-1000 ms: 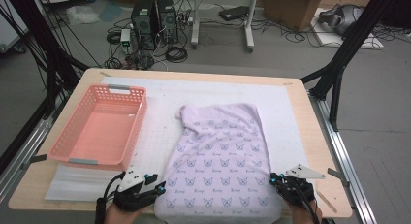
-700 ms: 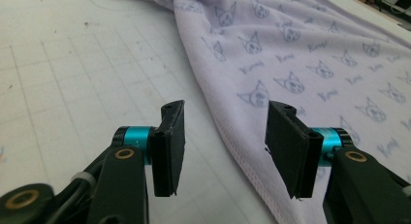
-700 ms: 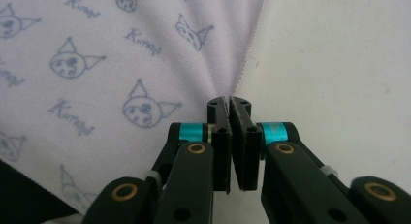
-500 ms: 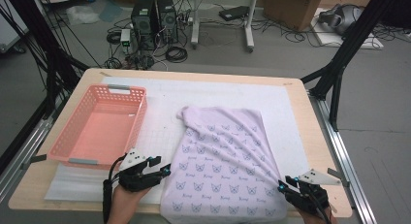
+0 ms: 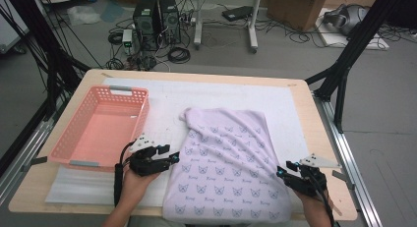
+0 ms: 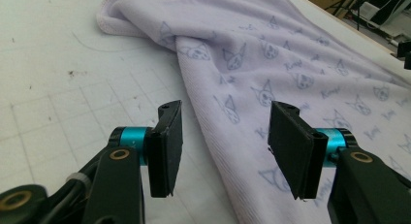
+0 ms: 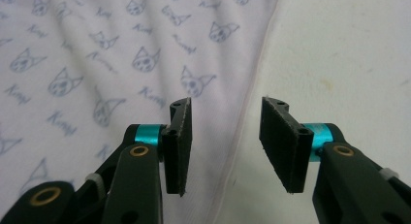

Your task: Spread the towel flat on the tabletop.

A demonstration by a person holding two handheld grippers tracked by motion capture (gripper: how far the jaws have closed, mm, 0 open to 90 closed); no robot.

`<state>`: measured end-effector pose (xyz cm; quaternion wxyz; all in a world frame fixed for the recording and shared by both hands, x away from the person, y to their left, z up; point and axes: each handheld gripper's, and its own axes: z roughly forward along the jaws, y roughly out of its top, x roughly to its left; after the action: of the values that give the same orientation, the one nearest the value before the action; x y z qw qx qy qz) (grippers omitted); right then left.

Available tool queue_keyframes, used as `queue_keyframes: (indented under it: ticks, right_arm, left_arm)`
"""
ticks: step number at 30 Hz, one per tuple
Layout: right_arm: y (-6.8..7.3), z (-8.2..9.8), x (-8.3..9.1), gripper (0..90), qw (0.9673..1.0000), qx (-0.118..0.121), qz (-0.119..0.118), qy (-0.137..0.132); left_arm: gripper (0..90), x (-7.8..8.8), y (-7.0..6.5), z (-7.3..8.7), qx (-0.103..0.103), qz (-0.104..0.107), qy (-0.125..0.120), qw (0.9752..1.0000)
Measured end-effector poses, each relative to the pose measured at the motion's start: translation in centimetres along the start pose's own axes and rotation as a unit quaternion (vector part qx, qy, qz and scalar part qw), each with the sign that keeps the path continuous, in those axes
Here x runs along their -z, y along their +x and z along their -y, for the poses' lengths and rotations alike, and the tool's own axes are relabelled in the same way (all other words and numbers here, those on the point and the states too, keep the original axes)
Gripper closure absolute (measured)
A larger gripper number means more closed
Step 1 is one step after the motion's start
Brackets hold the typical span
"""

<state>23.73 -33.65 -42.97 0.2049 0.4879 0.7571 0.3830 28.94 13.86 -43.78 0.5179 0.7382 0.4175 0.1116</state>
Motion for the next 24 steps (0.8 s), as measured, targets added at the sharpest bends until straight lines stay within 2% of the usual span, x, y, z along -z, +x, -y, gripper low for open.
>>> queue_keyframes:
  ticks: [2, 4, 6, 8, 10, 11, 12, 15, 19, 23, 24]
  right_arm:
    - [-0.4, -0.4, -0.5, 53.5, 1.0, -0.002, -0.001, 0.0]
    - [-0.8, -0.7, -1.0, 52.5, 1.0, -0.003, -0.003, -0.002]
    - [-1.1, -1.0, -1.4, 51.2, 1.0, -0.004, -0.006, -0.001]
    - [-1.3, -1.2, -1.8, 50.5, 1.0, -0.001, -0.008, -0.002]
    - [-1.4, -1.3, -2.0, 49.7, 0.9999, -0.004, -0.012, -0.001]
    - [-1.5, -1.3, -2.1, 49.7, 0.9999, -0.004, -0.013, 0.0]
    - [-1.5, -1.4, -2.3, 49.6, 0.9999, -0.001, -0.016, 0.0]
    - [-1.3, -1.4, -2.5, 49.4, 0.9998, 0.002, -0.022, 0.003]
    - [-1.2, -1.6, -2.5, 49.4, 0.9995, 0.012, -0.028, 0.002]
    - [-1.2, -1.7, -2.7, 49.4, 0.9993, 0.015, -0.034, 0.001]
    - [-1.1, -1.7, -2.7, 49.4, 0.9992, 0.015, -0.036, 0.003]
  left_arm:
    - [46.7, -0.5, 0.4, -0.3, 0.001, -0.006, 0.0, 1.0]
    - [46.8, -1.0, 0.8, -0.5, 0.011, -0.008, -0.007, 0.9999]
    - [47.6, -1.5, 1.1, -1.0, 0.01, -0.011, 0.003, 0.9999]
    - [51.1, -2.0, 1.3, -1.4, 0.009, -0.025, 0.0, 0.9996]
    - [58.9, -2.7, 1.7, -1.7, 0.016, -0.045, -0.011, 0.9988]
    - [63.2, -3.1, 1.9, -1.8, 0.028, -0.056, -0.009, 0.998]
    - [65.3, -3.6, 2.3, -1.9, 0.038, -0.062, 0.005, 0.9974]
    - [68.4, -5.0, 2.7, -2.3, 0.041, -0.074, 0.027, 0.996]
    - [67.8, -6.3, 2.5, -3.0, 0.034, -0.081, 0.038, 0.9954]
    - [60.0, -7.5, 2.5, -3.5, 0.036, -0.096, 0.048, 0.9935]
    - [57.5, -7.8, 2.6, -3.6, 0.036, -0.101, 0.058, 0.9925]
